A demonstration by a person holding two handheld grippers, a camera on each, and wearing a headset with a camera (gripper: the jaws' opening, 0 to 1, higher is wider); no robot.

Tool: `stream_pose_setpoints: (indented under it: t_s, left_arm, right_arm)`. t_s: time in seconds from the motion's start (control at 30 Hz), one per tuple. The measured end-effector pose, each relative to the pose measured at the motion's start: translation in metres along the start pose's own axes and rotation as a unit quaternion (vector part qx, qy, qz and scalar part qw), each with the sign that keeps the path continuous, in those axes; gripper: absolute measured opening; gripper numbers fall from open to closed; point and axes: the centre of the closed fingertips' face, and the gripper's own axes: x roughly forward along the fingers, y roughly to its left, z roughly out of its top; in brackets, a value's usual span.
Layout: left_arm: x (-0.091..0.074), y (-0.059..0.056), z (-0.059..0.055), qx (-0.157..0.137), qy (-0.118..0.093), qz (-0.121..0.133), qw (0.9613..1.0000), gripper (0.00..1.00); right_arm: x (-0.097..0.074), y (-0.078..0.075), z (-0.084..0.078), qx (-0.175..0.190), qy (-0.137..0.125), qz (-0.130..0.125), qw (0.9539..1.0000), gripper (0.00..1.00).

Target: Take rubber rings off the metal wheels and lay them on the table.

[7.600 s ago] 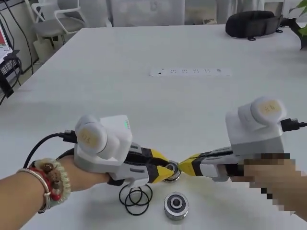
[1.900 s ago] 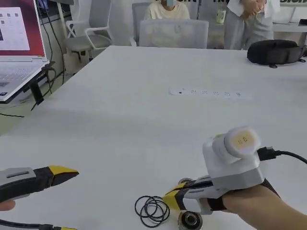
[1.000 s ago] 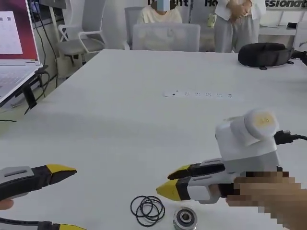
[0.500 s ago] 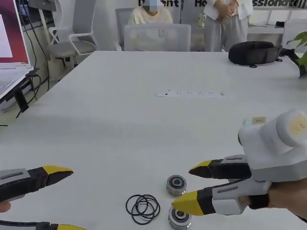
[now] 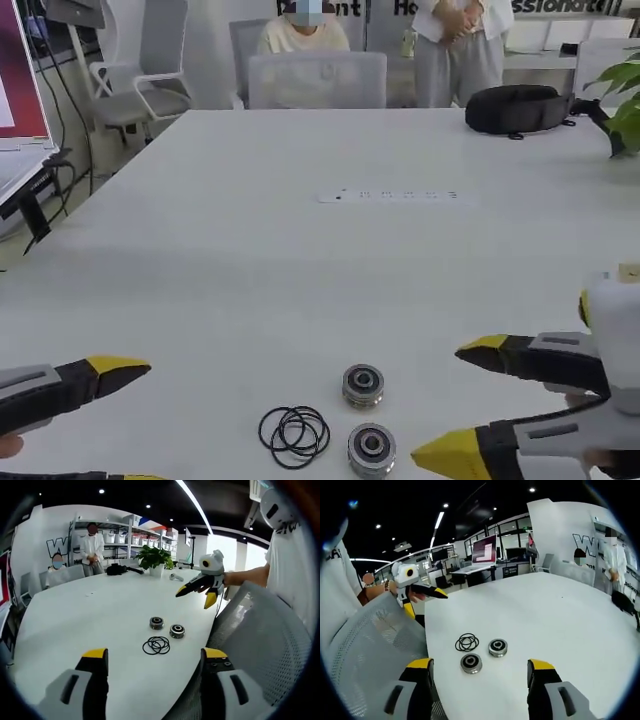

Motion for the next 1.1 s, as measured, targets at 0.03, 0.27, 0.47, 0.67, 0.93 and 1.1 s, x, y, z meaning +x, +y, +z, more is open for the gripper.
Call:
stream_pose_setpoints:
  t_s: [0.03, 0.27, 0.47, 0.67, 0.93, 1.1]
  left_arm:
    - [0.0, 0.0, 0.0, -0.002, -0.001, 0.001, 1.0, 0.73]
    - [-0.001, 0.003, -0.001, -0.007, -0.004, 0.009, 0.9999, 0.78]
    - [-0.001, 0.004, -0.003, -0.017, -0.008, 0.015, 0.9997, 0.84]
    - [0.0, 0.005, -0.006, -0.027, -0.004, 0.018, 0.9995, 0.94]
    - [-0.002, 0.01, -0.005, -0.038, -0.016, 0.031, 0.9986, 0.99]
    - [-0.002, 0.009, -0.007, -0.04, -0.011, 0.027, 0.9988, 0.99]
  right_arm:
    - [-0.003, -0.001, -0.004, 0.003, 0.0, -0.005, 1.0, 0.78]
    - [-0.022, -0.013, -0.027, 0.039, 0.0, -0.043, 0.9983, 0.82]
    - [-0.034, -0.016, -0.042, 0.058, 0.001, -0.065, 0.9962, 0.85]
    - [-0.043, -0.019, -0.052, 0.076, 0.003, -0.083, 0.9937, 0.88]
    - [-0.053, -0.02, -0.062, 0.09, 0.013, -0.094, 0.9914, 0.9]
    - [-0.055, -0.019, -0.066, 0.093, 0.016, -0.096, 0.9909, 0.9]
